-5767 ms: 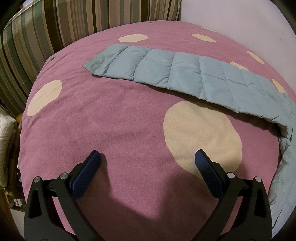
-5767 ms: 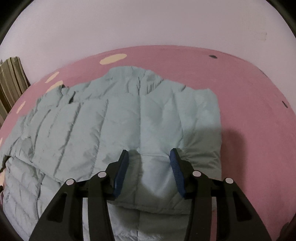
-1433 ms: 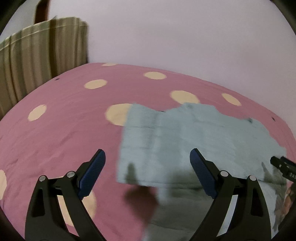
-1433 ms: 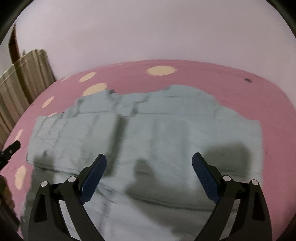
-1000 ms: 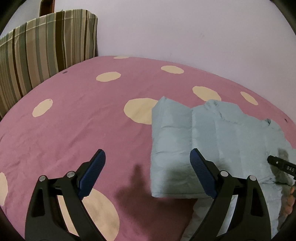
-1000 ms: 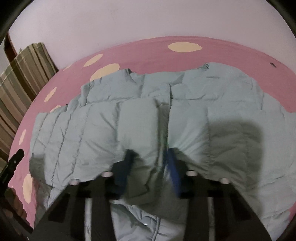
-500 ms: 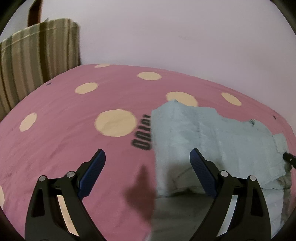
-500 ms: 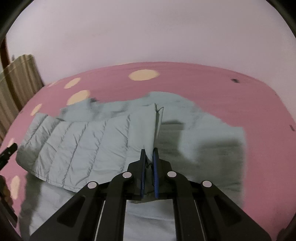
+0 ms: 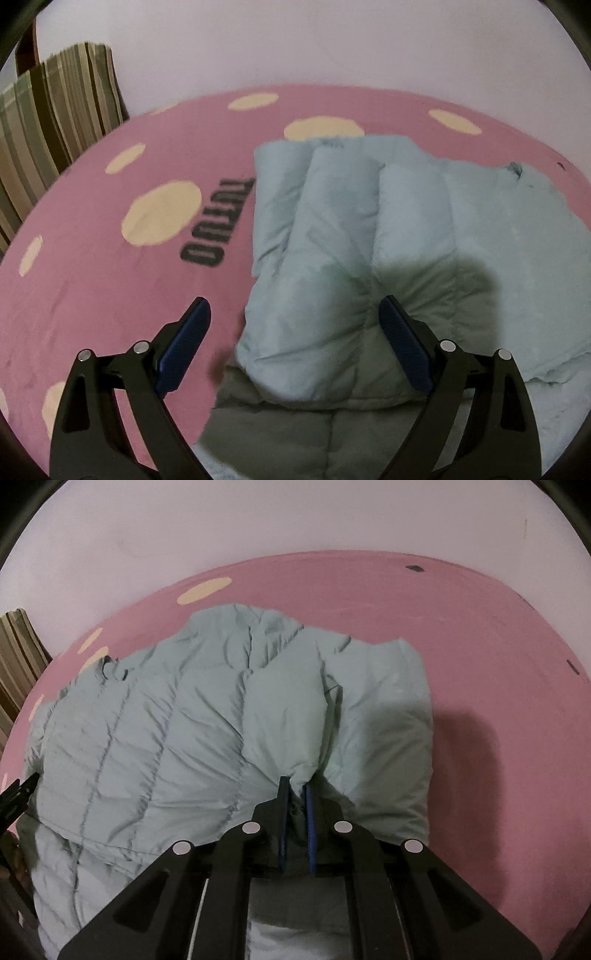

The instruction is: Fold large clothes

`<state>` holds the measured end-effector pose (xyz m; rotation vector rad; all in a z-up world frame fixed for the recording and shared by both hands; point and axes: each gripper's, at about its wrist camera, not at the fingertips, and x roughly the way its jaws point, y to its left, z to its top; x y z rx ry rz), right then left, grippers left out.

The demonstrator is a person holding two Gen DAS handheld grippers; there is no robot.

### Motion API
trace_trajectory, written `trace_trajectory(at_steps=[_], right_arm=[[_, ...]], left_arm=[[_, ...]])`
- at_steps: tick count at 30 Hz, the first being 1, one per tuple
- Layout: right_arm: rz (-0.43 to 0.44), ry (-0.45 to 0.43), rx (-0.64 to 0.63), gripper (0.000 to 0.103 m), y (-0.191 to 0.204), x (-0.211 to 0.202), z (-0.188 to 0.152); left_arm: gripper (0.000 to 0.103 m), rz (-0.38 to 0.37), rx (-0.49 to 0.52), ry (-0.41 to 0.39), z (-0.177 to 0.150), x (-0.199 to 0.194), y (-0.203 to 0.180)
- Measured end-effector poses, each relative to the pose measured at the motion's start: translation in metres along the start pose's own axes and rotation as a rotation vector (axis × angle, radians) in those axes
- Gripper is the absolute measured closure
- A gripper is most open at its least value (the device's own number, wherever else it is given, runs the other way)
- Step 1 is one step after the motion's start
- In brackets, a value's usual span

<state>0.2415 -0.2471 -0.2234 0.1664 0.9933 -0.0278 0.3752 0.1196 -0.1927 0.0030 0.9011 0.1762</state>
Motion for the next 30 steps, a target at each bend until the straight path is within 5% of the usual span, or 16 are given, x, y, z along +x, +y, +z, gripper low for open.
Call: trace_trajectory(at_steps=[3,5,7,8,15,23,30], right_arm=[[0.003,-0.007,0.0,0.089,0.001,-0.005,0.0],[0.011,0.001,0.021,0.072,-0.003,-0.015,0.002],[0.023,-0.047,0.041,0.042,-0.007,-0.034,0.005],[0.01,-0.094,0.038,0.039,-0.008,-0.048,0.006],[0.048,-0.162,-0.019,0.039,0.028,-0.053,0.039],[-0.003,0.019,-0.072,0.039,0.05,0.03,0.036],[-0.005,-0.008,-0.092,0.039,0.048,0.037,0.023]], left_arm=[[0.011,-0.022,-0.025,0.017,-0.001,0.002,0.006],[0.011,-0.033,-0.029,0.027,0.0,-0.007,0.011],[0.011,-0.067,-0.043,-0.001,0.002,-0.024,0.016],[0.011,-0.075,-0.048,-0.022,0.005,-0.031,0.016],[0.011,-0.064,-0.012,-0.087,0.036,-0.029,-0.013],[0.01,-0.004,0.039,0.037,0.033,0.029,-0.035],[0.008,-0.031,0.016,0.057,0.027,0.042,-0.031]])
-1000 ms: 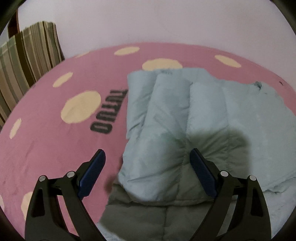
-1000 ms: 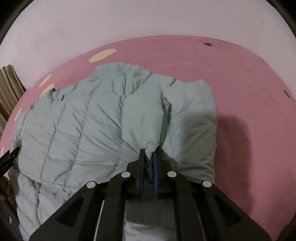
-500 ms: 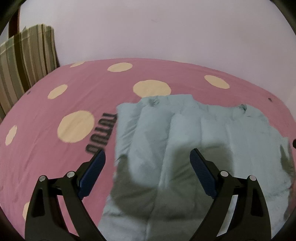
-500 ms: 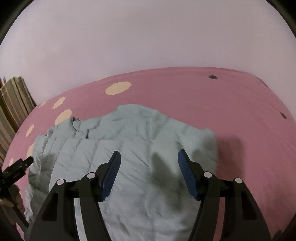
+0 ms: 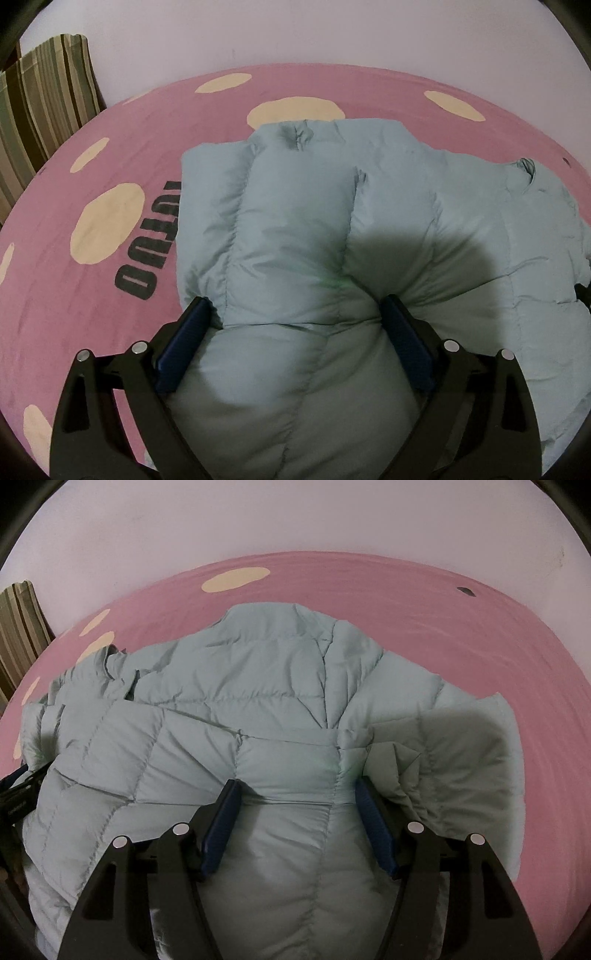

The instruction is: Fold large clothes

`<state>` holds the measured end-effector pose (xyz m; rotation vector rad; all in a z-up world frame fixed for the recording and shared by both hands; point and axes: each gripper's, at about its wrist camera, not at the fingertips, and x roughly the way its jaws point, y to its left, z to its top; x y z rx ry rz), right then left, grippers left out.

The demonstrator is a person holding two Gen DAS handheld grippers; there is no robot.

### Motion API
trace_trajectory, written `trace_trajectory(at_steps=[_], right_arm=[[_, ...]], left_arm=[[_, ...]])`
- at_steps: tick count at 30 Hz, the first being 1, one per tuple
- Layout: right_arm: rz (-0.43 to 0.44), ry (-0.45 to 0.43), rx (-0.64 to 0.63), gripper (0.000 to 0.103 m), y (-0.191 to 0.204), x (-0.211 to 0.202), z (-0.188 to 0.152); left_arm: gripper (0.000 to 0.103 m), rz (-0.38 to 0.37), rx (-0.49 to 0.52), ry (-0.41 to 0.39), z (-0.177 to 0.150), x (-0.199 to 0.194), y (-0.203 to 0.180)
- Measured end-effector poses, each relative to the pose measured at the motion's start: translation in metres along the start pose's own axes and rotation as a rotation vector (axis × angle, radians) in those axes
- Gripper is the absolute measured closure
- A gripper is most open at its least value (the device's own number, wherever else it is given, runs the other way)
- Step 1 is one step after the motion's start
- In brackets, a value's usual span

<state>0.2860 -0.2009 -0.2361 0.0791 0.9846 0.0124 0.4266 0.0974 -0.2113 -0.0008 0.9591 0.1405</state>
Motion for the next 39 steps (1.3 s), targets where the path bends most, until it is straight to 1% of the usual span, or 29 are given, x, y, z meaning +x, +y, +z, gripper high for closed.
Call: trace_trajectory(at_steps=[3,4,5,6,8,9,10,11,12,14,16,18,19,20,22,25,27,28,30,31,32,34,36,39], right_arm=[[-0.018,-0.029,-0.002,0.039,0.001,-0.014,0.0],[-0.02,-0.035,0.004,0.038,0.003,-0.022,0.0],[-0.008,-0.049,0.01,0.034,0.003,-0.031,-0.004],[0.002,-0.065,0.015,0.024,0.003,-0.038,-0.007],[-0.007,-0.097,0.016,0.022,0.005,-0.052,-0.017],[-0.019,-0.094,0.007,0.022,0.005,-0.053,-0.023],[-0.026,-0.075,0.0,0.022,0.006,-0.049,-0.027],[-0.023,-0.032,-0.013,0.021,0.005,-0.036,-0.036],[-0.015,-0.027,-0.018,0.019,0.004,-0.029,-0.041],[-0.008,-0.048,-0.02,0.019,0.002,-0.028,-0.045],[-0.02,-0.057,-0.019,0.019,0.005,-0.039,-0.039],[0.001,-0.085,-0.006,0.02,0.005,-0.053,-0.031],[0.009,-0.099,-0.002,0.02,0.006,-0.057,-0.028],[0.011,-0.119,-0.001,0.019,0.008,-0.061,-0.019],[0.015,-0.134,-0.002,0.02,0.011,-0.061,-0.006],[0.005,-0.124,-0.007,0.02,0.017,-0.047,0.009],[-0.006,-0.096,-0.008,0.02,0.019,-0.029,0.014],[-0.016,-0.081,-0.012,0.019,0.02,-0.023,0.014],[-0.012,-0.033,-0.019,0.018,0.018,-0.003,0.009],[0.001,-0.024,-0.011,0.017,0.016,0.005,0.005],[0.002,-0.033,-0.009,0.017,0.015,0.007,0.004],[-0.014,-0.046,-0.023,0.017,0.019,0.006,0.003],[-0.018,-0.061,-0.021,0.017,0.02,-0.003,0.005],[0.023,-0.084,0.006,0.017,0.013,-0.036,0.0]], left_arm=[[0.009,0.022,-0.003,-0.016,0.001,-0.014,0.001],[0.009,0.018,-0.005,-0.032,-0.002,-0.025,0.002],[0.009,0.007,-0.004,-0.045,-0.005,-0.033,0.001],[0.009,-0.004,-0.001,-0.061,-0.008,-0.041,0.0],[0.008,-0.013,0.023,-0.085,-0.018,-0.052,-0.003],[0.008,-0.016,0.035,-0.079,-0.021,-0.052,-0.006],[0.008,-0.012,0.053,-0.057,-0.026,-0.046,-0.009],[0.008,-0.01,0.066,-0.042,-0.03,-0.04,-0.011],[0.008,-0.012,0.071,-0.032,-0.034,-0.034,-0.012],[0.008,-0.023,0.056,-0.023,-0.035,-0.029,-0.01],[0.008,-0.02,0.051,-0.041,-0.03,-0.042,-0.009],[0.008,-0.038,0.045,-0.067,-0.025,-0.056,-0.007],[0.008,-0.037,0.036,-0.099,-0.02,-0.065,-0.006],[0.008,-0.03,0.032,-0.121,-0.014,-0.07,-0.006],[0.008,-0.028,0.022,-0.129,-0.002,-0.069,-0.006],[0.008,0.024,-0.002,-0.107,0.014,-0.049,-0.006],[0.008,0.061,-0.026,-0.063,0.017,-0.028,-0.003],[0.008,0.064,-0.034,-0.037,0.015,-0.021,-0.001],[0.007,0.038,-0.043,0.014,0.012,-0.003,0.002],[0.003,0.037,-0.044,0.018,0.008,0.004,0.002],[0.002,0.045,-0.049,0.011,0.006,0.007,0.002],[0.002,0.051,-0.053,0.013,0.007,0.007,0.002],[0.002,0.045,-0.059,0.014,0.01,0.0,0.005],[0.002,0.021,-0.059,0.031,0.005,-0.019,0.014]])
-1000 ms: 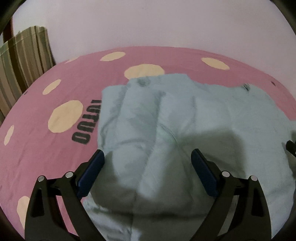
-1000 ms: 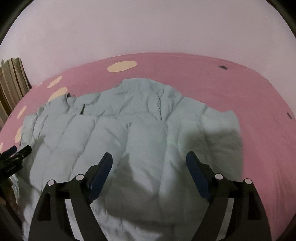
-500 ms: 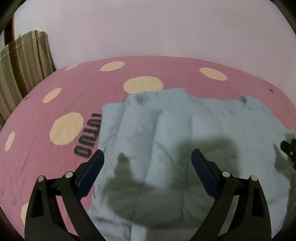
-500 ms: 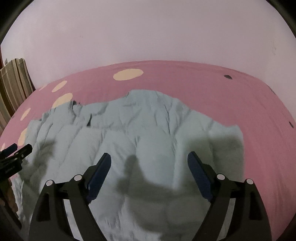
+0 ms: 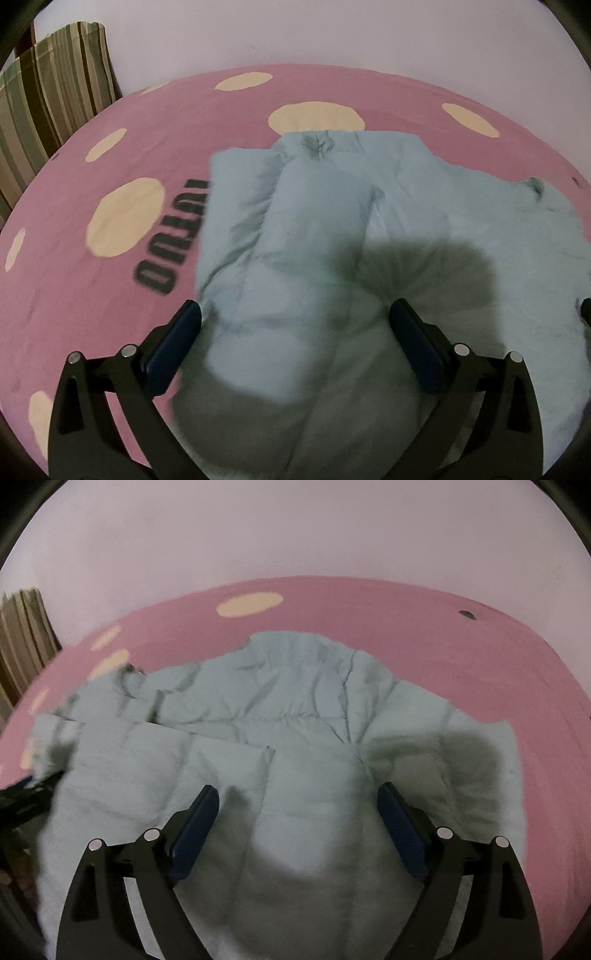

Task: Fold large clothes
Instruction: 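Release the jacket and lift both tools away from the folded side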

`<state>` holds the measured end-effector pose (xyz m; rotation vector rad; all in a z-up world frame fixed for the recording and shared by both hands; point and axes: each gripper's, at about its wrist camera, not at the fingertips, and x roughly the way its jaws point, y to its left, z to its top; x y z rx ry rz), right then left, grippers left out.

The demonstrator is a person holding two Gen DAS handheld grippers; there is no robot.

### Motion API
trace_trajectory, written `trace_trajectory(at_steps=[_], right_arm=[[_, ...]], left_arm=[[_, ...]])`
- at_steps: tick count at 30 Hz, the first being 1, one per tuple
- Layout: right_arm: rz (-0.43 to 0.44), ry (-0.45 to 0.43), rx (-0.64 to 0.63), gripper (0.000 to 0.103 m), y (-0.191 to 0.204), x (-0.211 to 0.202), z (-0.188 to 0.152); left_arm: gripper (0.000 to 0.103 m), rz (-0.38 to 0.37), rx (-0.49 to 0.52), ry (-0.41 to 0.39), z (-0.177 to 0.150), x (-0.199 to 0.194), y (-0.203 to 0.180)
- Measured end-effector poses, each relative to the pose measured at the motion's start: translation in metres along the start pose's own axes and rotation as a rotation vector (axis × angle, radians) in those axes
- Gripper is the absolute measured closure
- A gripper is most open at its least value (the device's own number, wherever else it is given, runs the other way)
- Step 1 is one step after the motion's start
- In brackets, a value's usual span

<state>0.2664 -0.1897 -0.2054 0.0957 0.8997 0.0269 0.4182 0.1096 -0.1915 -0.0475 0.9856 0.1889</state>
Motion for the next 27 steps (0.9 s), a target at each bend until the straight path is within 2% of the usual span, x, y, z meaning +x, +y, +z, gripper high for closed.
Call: trace_trajectory(at_steps=[4,7,13,21,25,27], right_arm=[[-0.004,-0.045,0.008,0.017,-0.02,-0.056,-0.022],[-0.014,-0.034,0.055,0.017,-0.047,-0.099,-0.06],[-0.032,0.008,0.104,0.017,-0.079,-0.156,-0.139],[-0.018,0.055,0.129,0.017,-0.087,-0.196,-0.219],[0.007,0.088,0.15,0.017,-0.088,-0.199,-0.245],[0.026,0.09,0.162,0.017,-0.087,-0.2,-0.251]], left_arm=[[0.002,-0.015,0.004,-0.054,-0.031,-0.047,0.025],[0.002,-0.032,0.005,-0.064,-0.069,-0.082,0.047],[0.002,-0.047,-0.04,-0.048,-0.146,-0.137,0.09],[0.002,-0.07,-0.061,-0.001,-0.235,-0.182,0.12],[0.002,-0.088,-0.088,0.01,-0.258,-0.188,0.13],[0.002,-0.122,-0.121,0.029,-0.267,-0.189,0.136]])
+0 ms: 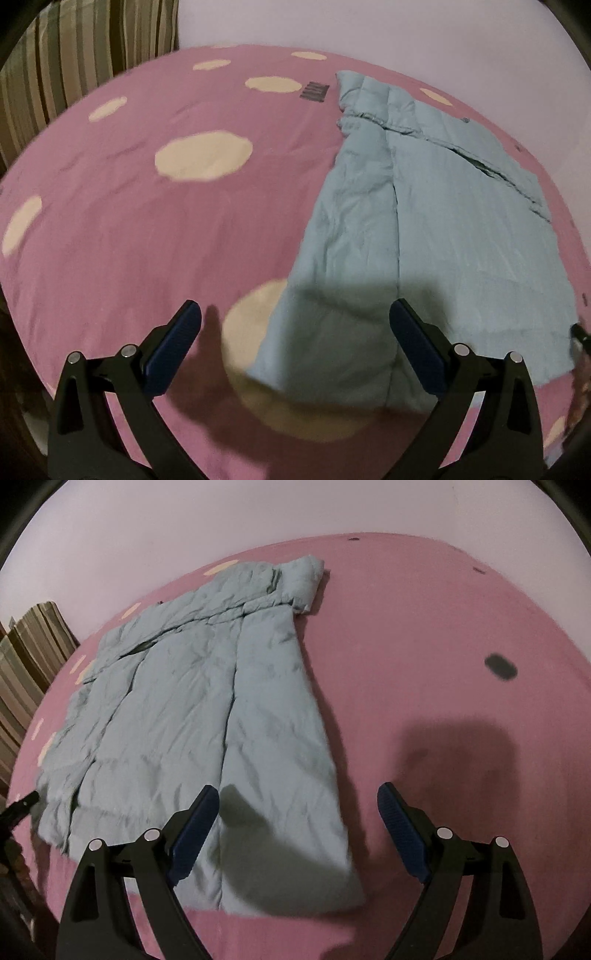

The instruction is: Fold large clothes

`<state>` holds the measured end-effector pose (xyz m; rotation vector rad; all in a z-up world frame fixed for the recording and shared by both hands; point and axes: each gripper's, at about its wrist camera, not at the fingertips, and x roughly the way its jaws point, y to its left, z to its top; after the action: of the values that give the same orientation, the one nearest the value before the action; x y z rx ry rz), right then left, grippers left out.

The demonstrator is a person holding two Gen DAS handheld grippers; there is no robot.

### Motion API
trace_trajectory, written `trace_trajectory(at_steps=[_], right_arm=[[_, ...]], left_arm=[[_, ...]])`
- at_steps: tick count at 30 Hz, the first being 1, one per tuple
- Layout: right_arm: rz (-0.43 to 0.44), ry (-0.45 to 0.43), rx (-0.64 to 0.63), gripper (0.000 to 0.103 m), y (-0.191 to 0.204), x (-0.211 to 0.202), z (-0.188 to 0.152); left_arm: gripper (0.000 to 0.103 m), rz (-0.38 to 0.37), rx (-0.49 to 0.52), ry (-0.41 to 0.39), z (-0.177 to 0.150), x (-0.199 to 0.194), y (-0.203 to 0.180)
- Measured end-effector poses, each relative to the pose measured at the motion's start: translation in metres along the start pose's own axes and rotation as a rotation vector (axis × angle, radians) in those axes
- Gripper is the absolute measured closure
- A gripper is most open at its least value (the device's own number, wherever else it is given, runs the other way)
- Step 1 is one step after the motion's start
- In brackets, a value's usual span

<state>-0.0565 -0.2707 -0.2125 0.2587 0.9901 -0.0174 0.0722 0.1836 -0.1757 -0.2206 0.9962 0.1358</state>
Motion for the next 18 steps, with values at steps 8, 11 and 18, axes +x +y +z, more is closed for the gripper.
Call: trace_trajectory(at_steps=[8,11,18], right_arm=[[0.013,-0.004,-0.017,0.037,0.005,-0.004,-0.017],[0.016,-0.002,-0.017,0.049,0.006,-0.006,-0.019],[0.057,0.006,-0.023,0.077,0.011,-0.008,-0.022]], left_arm=[[0.019,-0.046,-0.027,0.012,-0.012,0.001,0.003],[0.033,-0.061,-0.026,0.014,-0.013,-0.002,0.004],[0.066,-0.088,-0.031,0.015,-0.014,-0.006,0.006]])
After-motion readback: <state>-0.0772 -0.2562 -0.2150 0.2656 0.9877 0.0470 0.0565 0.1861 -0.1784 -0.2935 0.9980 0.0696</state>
